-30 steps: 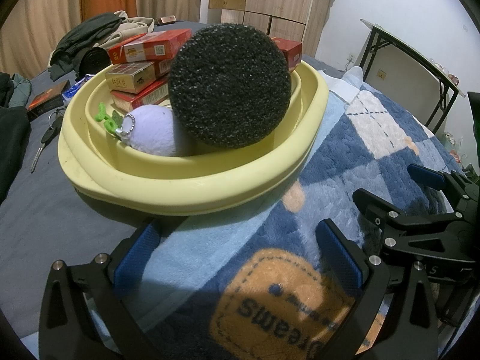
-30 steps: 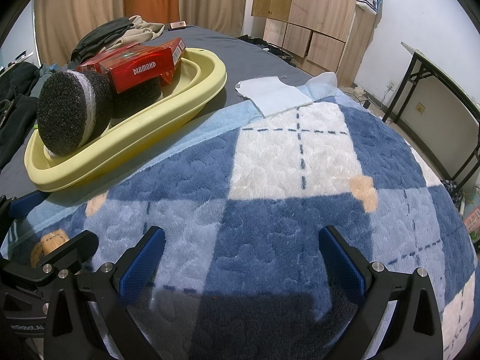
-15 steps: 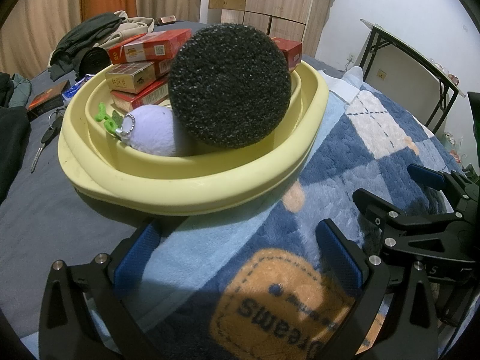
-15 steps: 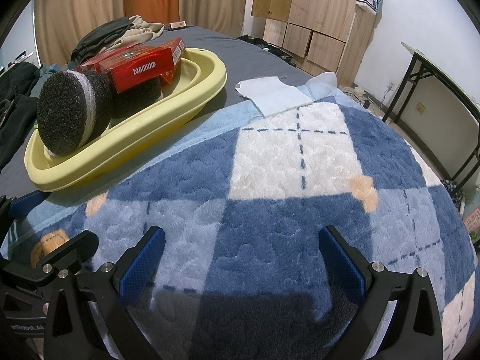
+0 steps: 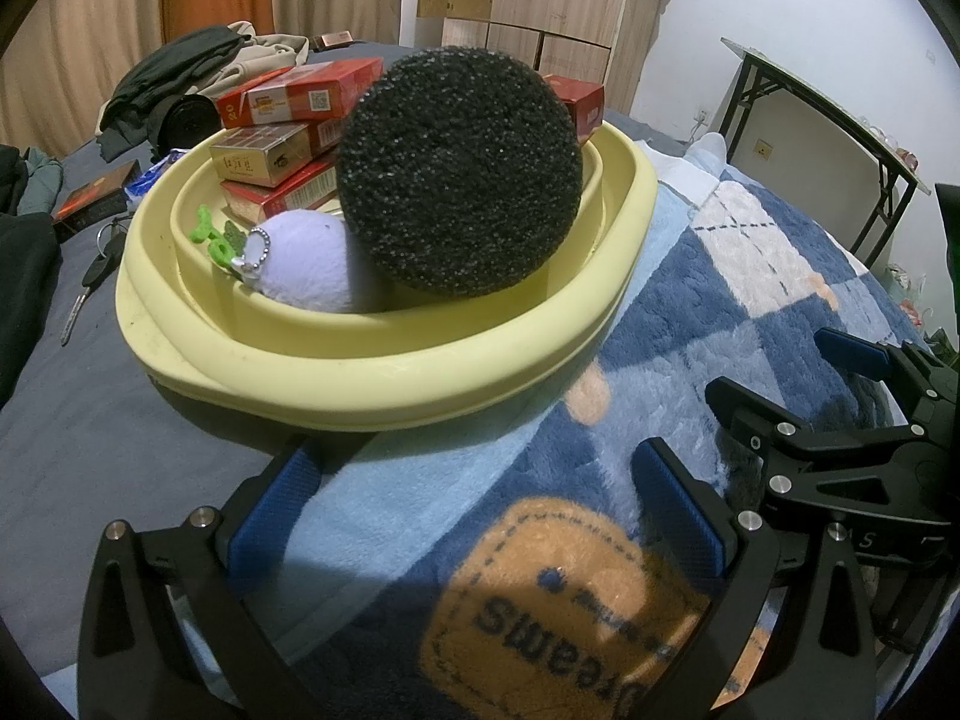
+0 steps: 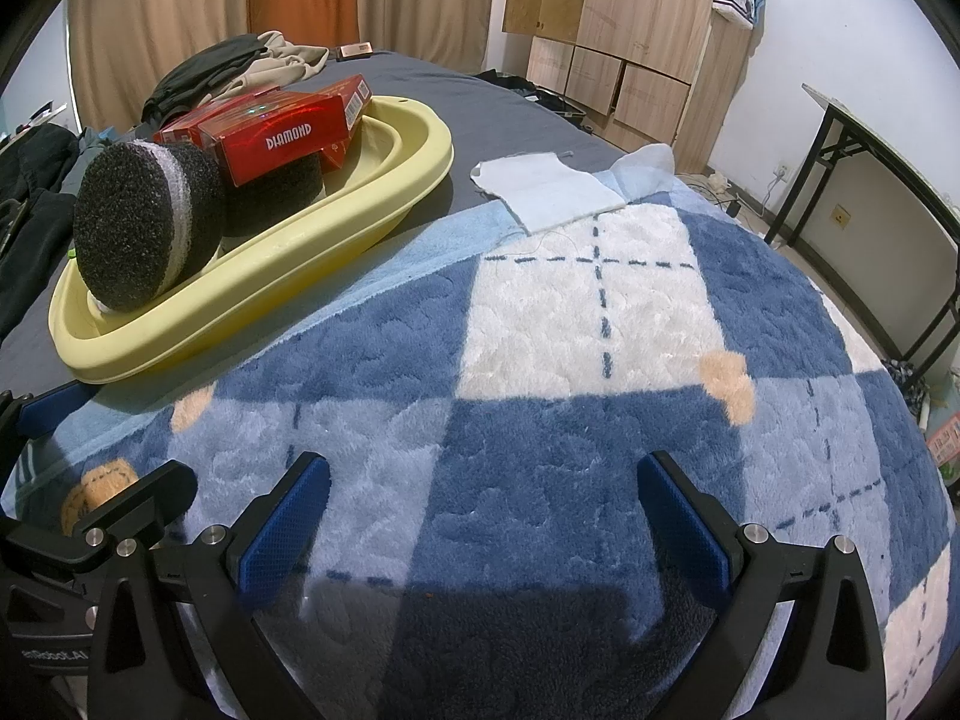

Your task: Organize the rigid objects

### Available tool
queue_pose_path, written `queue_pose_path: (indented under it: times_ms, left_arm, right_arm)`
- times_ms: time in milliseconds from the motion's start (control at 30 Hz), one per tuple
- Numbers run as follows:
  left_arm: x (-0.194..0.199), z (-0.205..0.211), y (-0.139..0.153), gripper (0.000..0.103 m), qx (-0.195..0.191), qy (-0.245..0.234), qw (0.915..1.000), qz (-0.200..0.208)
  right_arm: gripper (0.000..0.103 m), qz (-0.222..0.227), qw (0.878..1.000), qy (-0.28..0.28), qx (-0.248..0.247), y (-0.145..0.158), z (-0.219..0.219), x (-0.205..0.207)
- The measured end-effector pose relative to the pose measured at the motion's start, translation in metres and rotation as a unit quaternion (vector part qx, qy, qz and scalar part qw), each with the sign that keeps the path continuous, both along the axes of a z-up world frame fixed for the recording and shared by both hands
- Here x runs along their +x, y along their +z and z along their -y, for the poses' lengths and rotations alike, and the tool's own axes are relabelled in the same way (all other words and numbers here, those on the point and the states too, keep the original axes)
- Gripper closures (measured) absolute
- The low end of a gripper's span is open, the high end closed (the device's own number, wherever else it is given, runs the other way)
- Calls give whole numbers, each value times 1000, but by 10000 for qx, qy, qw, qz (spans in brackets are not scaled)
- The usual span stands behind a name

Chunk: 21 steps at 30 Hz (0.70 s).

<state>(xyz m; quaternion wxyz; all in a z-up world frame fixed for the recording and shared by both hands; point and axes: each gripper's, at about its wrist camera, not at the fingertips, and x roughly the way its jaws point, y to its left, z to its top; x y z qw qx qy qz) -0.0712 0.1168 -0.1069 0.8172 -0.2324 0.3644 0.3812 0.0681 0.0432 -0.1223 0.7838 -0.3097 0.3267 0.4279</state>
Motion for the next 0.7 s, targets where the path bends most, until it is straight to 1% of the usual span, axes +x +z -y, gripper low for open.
queue_pose_path:
  times_ms: [367,467,533,600,667,700]
  left_arm:
    - [0,-1,0,0,2,0,10000,6]
    - [-3,-1,2,0,-23,8,9999,124]
    - [-8,-3,3,0,-58,87,9996,245]
    - [-14,-6,4,0,-51,289,9992,287]
    - [-18,-9,4,0,-31,572,9982,153]
    - [-19,-10,3,0,-21,624,9980,98]
  right_arm:
    - [0,-3,10000,0,3,0,0,0]
    - [0,11,10000,1,-2,0,0,0]
    - [0,40,10000,4,-15,0,0,0]
    - [0,49,10000,7,-19,-1,-1,0]
    - [0,45,10000,8,-18,-1,-1,0]
    - [0,53,10000,8,-21,-1,-1,0]
